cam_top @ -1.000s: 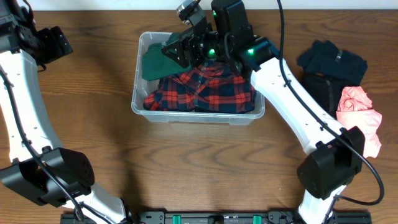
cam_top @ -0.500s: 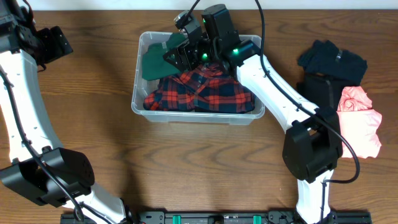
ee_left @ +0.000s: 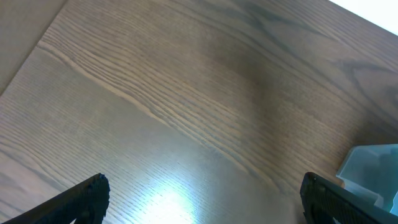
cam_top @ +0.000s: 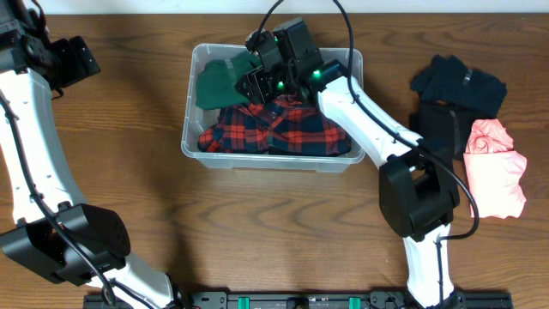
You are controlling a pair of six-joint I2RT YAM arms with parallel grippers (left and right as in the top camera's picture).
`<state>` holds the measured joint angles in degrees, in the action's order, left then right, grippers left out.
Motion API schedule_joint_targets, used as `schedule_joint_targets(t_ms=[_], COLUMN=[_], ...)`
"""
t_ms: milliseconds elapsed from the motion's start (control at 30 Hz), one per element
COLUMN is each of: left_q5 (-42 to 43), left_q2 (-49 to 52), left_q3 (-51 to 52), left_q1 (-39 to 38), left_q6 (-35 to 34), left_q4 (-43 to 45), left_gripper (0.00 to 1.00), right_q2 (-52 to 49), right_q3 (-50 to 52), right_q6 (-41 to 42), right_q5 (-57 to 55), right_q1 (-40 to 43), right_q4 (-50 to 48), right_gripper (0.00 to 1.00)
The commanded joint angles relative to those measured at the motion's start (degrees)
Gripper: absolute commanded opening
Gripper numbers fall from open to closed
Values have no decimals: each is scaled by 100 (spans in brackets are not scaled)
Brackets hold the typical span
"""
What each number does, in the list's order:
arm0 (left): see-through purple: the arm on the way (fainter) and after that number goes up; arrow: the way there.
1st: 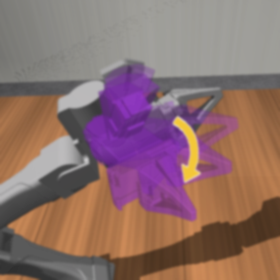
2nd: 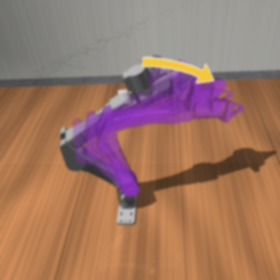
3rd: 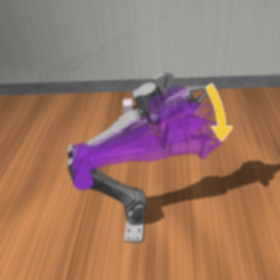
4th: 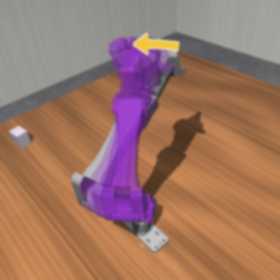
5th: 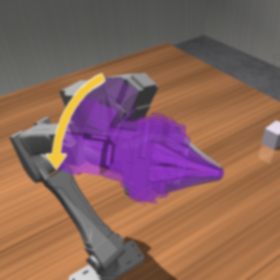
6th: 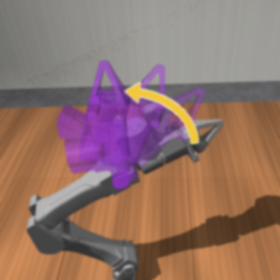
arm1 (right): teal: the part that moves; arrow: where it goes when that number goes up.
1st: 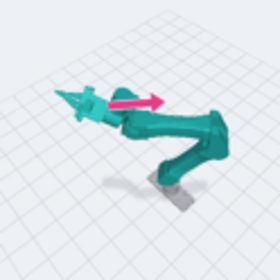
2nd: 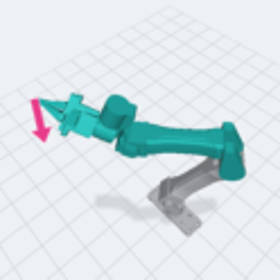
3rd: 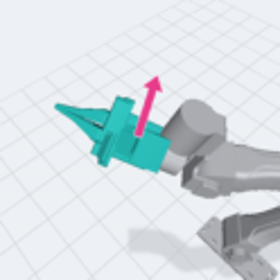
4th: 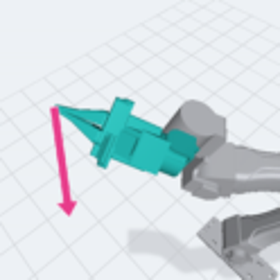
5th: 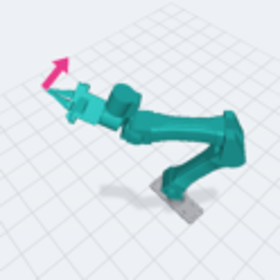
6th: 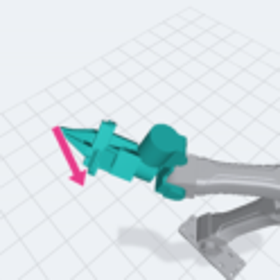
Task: Pack container
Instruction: 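Release and press the green garment down with the right gripper, then move the right gripper right toward the pink garment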
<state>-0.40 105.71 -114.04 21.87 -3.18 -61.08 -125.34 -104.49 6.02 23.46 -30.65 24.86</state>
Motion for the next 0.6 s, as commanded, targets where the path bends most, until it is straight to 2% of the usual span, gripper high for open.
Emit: schedule_joint_targets(t_ms=[0,567], left_q5=[-9,-11], left_q2=[39,39], left_q3=[-17,-17], left_q1=[4,4], left_q6=[-52,-52], left_q4=[4,4], left_gripper=[98,98], right_q2=[-212,-629], right_q3=[-48,-46], right_q6=[-52,-52], right_q5=[-400,-826], right_q1=[22,26], right_q4=[101,293], right_gripper=[64,67])
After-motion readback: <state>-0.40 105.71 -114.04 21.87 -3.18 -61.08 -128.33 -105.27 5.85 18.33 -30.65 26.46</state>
